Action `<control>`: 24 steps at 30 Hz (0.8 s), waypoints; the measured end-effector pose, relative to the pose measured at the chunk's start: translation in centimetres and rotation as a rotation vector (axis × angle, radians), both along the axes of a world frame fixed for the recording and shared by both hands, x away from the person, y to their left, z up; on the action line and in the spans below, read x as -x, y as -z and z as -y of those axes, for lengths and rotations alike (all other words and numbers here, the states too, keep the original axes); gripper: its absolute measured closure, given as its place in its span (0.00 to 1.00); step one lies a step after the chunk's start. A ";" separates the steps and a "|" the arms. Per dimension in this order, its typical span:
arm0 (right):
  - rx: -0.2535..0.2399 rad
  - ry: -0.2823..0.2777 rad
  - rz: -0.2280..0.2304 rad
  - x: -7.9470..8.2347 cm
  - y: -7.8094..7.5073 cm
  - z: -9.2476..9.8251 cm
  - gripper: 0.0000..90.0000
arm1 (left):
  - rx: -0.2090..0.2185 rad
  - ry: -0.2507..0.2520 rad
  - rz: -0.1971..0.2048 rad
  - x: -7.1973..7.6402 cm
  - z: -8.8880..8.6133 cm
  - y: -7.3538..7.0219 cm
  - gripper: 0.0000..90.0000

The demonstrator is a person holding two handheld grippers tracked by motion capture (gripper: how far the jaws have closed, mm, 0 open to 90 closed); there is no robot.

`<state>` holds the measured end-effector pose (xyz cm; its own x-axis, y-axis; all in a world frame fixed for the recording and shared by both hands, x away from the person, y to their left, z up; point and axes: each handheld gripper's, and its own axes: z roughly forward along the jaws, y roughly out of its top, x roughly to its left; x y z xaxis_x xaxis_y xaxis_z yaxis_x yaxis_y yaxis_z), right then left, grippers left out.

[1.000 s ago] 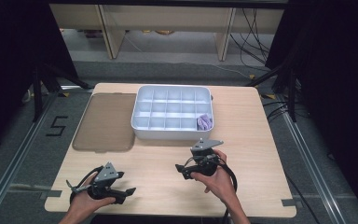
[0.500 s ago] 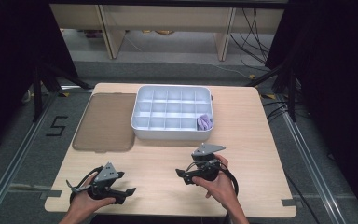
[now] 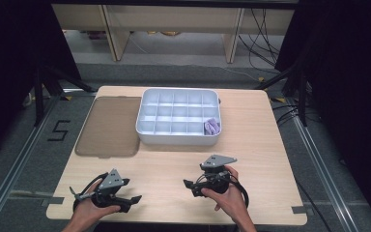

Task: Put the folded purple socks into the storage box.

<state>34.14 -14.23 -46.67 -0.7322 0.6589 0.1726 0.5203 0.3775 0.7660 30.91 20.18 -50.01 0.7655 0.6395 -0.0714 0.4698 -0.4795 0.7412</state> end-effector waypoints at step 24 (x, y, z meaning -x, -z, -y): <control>0.032 0.035 -0.011 2.2 1.4 1.4 0.18 | -0.004 0.007 0.006 0.1 0.2 0.1 0.25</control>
<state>31.97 -15.63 -48.07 -0.7067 0.6894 0.1591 0.5422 0.3832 0.7477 30.76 19.97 -50.07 0.7702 0.6345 -0.0646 0.4621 -0.4854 0.7422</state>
